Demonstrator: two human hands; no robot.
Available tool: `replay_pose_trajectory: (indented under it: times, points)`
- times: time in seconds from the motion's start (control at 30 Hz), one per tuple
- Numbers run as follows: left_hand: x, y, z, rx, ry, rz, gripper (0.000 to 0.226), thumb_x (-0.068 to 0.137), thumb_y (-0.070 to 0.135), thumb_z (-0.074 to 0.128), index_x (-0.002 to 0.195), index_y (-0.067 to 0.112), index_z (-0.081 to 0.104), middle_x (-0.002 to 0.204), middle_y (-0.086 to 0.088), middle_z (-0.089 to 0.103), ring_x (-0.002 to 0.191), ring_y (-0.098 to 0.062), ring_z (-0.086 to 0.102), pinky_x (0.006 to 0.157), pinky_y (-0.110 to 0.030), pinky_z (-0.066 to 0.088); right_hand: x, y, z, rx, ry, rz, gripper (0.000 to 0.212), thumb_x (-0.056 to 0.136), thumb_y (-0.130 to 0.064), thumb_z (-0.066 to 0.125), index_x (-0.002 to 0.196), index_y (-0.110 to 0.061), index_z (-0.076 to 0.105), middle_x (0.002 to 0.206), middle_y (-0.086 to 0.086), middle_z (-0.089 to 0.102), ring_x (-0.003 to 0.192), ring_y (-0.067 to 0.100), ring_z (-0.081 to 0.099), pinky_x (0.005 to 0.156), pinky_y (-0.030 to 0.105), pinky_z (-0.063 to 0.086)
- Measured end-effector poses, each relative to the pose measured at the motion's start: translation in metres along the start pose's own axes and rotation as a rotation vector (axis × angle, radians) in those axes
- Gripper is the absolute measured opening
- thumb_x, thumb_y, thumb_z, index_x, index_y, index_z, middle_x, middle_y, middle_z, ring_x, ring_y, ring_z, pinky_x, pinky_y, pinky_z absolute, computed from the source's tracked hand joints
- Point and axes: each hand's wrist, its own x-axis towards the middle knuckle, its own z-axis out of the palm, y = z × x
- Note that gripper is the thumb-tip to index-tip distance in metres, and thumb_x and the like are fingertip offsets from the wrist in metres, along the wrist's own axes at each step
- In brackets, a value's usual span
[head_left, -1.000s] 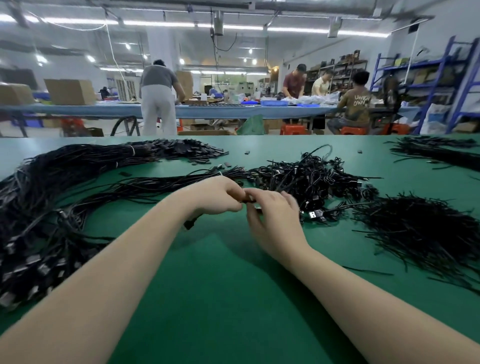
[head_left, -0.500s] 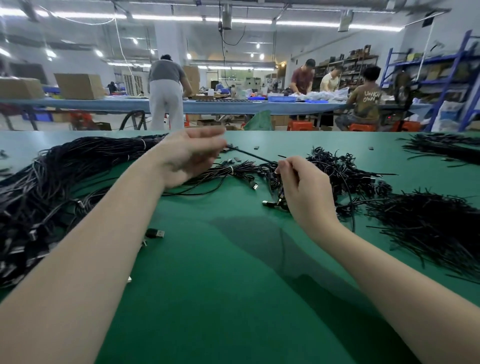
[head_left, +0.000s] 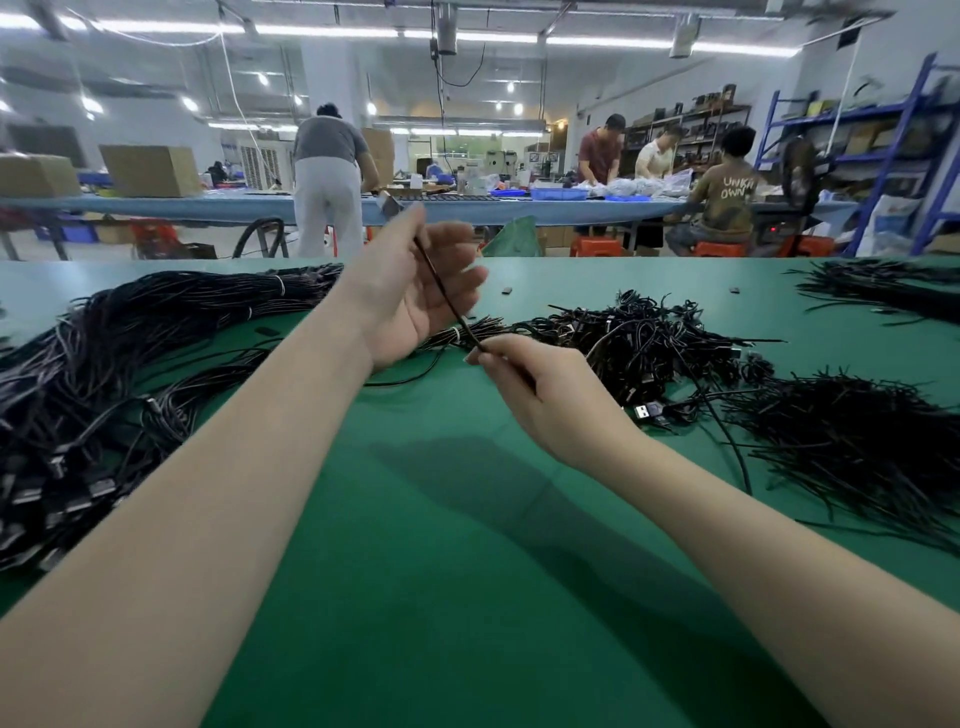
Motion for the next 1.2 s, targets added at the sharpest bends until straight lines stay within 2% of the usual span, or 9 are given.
replay_pose_trajectory:
  times: [0.13,0.23,0.33,0.4,0.5,0.6,0.9,1.13,1.2]
  points:
    - [-0.009,0.018,-0.004,-0.242,-0.222,0.005,0.046,0.1,0.035,0.035,0.062,0.021,0.059,0.047,0.009,0.049,0.042,-0.006,0.049,0.046,-0.018,0.04,0.0,0.013,-0.007,-0.193,0.014,0.02,0.026,0.099,-0.029,0.047,0.103,-0.014,0.069,0.085,0.001,0.069,0.08,0.021,0.061,0.091,0.038,0.046]
    - [-0.016,0.019,-0.009,0.221,-0.479,-0.147,0.048,0.093,0.035,0.04,0.056,0.019,0.065,0.04,0.007,0.048,0.032,-0.006,0.042,0.041,-0.016,0.03,0.007,0.021,-0.027,-0.308,0.035,0.064,0.026,0.095,-0.039,0.052,0.096,-0.021,0.07,0.09,-0.005,0.071,0.088,0.016,0.061,0.115,0.039,0.017]
    - [-0.012,0.003,-0.002,0.937,-0.537,-0.515,0.06,0.099,0.044,0.027,0.093,0.012,0.076,0.07,-0.002,0.072,0.053,-0.011,0.063,0.045,-0.018,0.038,0.017,0.017,-0.049,-0.319,0.04,0.07,0.029,0.086,-0.05,0.061,0.078,-0.022,0.067,0.063,-0.015,0.057,0.061,0.004,0.049,0.105,0.036,0.028]
    - [-0.006,-0.012,0.003,1.128,-0.409,-0.556,0.061,0.103,0.046,0.017,0.121,0.008,0.062,0.093,0.0,0.072,0.083,-0.011,0.067,0.069,-0.022,0.045,0.022,0.006,-0.059,-0.33,0.074,0.049,0.034,0.085,-0.05,0.062,0.076,-0.017,0.066,0.056,-0.016,0.048,0.053,0.003,0.042,0.071,0.03,0.04]
    - [0.004,-0.024,-0.001,0.767,-0.149,-0.272,0.049,0.104,0.041,0.024,0.134,0.013,0.05,0.114,0.001,0.068,0.101,-0.012,0.063,0.092,-0.026,0.042,0.026,-0.016,-0.064,-0.279,0.1,0.024,0.03,0.094,-0.041,0.053,0.083,-0.016,0.066,0.056,-0.012,0.047,0.049,0.004,0.041,0.049,0.027,0.029]
    - [0.007,-0.011,-0.016,0.401,-0.187,-0.149,0.045,0.105,0.036,0.024,0.137,0.015,0.048,0.125,0.0,0.065,0.112,-0.01,0.062,0.103,-0.031,0.04,0.025,-0.035,-0.057,-0.17,0.049,0.003,0.024,0.1,-0.029,0.046,0.093,-0.018,0.065,0.053,-0.013,0.044,0.047,0.001,0.043,0.045,0.017,0.025]
    - [-0.001,-0.01,-0.022,0.501,-0.271,-0.156,0.047,0.105,0.028,0.023,0.128,0.006,0.056,0.13,-0.005,0.061,0.122,-0.009,0.055,0.111,-0.026,0.032,0.029,-0.041,-0.07,-0.067,0.215,0.036,0.025,0.1,-0.027,0.047,0.091,-0.015,0.067,0.043,-0.016,0.045,0.042,0.006,0.037,0.044,0.015,0.028]
    - [-0.005,-0.001,-0.033,0.315,-0.423,-0.201,0.05,0.103,0.036,0.022,0.134,0.009,0.051,0.134,-0.003,0.059,0.127,-0.012,0.052,0.111,-0.032,0.031,0.032,-0.052,-0.081,-0.047,0.206,0.017,0.027,0.099,-0.029,0.049,0.092,-0.015,0.07,0.038,-0.016,0.042,0.038,0.005,0.036,0.041,0.013,0.025]
    - [-0.002,0.0,-0.03,0.345,-0.345,-0.163,0.05,0.103,0.038,0.022,0.132,0.011,0.053,0.128,-0.001,0.063,0.124,-0.011,0.055,0.112,-0.032,0.032,0.032,-0.059,-0.08,-0.026,0.153,0.016,0.026,0.099,-0.028,0.048,0.092,-0.016,0.07,0.038,-0.016,0.042,0.036,0.005,0.033,0.039,0.012,0.023]
